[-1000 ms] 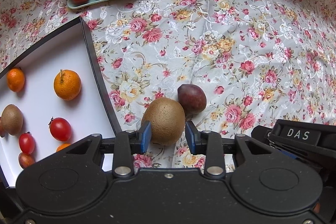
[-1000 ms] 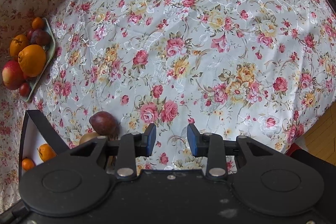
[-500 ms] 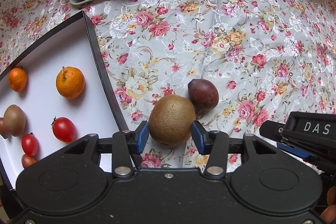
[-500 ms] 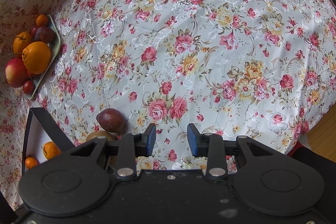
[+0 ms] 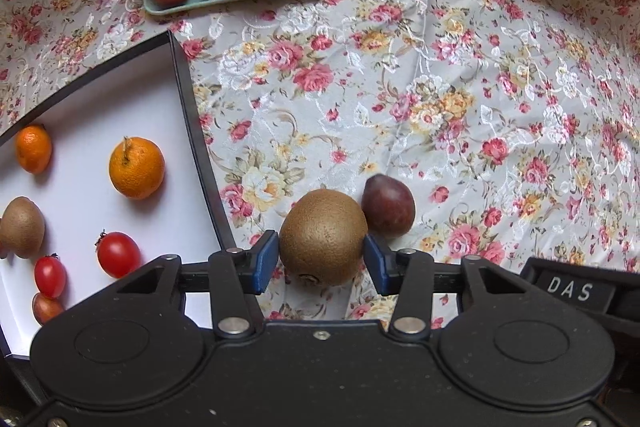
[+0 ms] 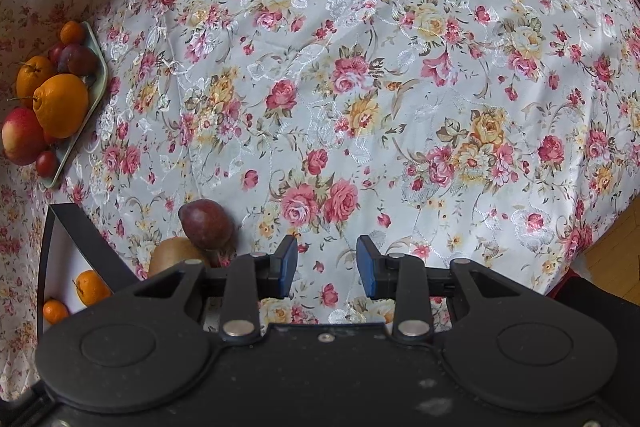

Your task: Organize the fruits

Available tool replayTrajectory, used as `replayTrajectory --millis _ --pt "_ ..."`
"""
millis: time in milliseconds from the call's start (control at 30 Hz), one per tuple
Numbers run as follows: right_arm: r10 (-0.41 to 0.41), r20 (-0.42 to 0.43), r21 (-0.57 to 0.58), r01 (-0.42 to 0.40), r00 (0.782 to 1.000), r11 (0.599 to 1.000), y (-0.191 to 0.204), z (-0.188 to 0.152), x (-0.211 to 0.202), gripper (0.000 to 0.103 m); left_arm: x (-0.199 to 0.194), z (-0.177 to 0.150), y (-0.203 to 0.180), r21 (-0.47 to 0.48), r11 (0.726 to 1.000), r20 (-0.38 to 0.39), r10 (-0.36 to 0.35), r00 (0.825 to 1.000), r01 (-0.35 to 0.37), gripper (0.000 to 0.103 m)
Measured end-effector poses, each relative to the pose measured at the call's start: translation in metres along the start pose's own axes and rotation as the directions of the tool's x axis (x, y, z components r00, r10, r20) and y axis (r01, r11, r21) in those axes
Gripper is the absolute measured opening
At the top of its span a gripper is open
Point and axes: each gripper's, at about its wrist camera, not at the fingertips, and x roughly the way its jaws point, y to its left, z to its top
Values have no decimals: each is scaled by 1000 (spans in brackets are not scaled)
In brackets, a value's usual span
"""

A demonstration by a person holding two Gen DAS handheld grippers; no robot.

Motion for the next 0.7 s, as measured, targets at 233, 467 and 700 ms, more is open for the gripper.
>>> replayTrajectory --millis 233,467,700 --pt "-14 4 -31 14 1000 999 5 -3 3 35 -20 13 13 -49 998 88 34 995 -30 11" --pt "-22 8 -35 22 1000 999 10 0 7 35 -7 18 24 -78 997 34 -2 999 5 20" --pt "36 28 -79 -34 999 996 29 4 2 35 -15 26 36 -131 991 55 2 998 5 22"
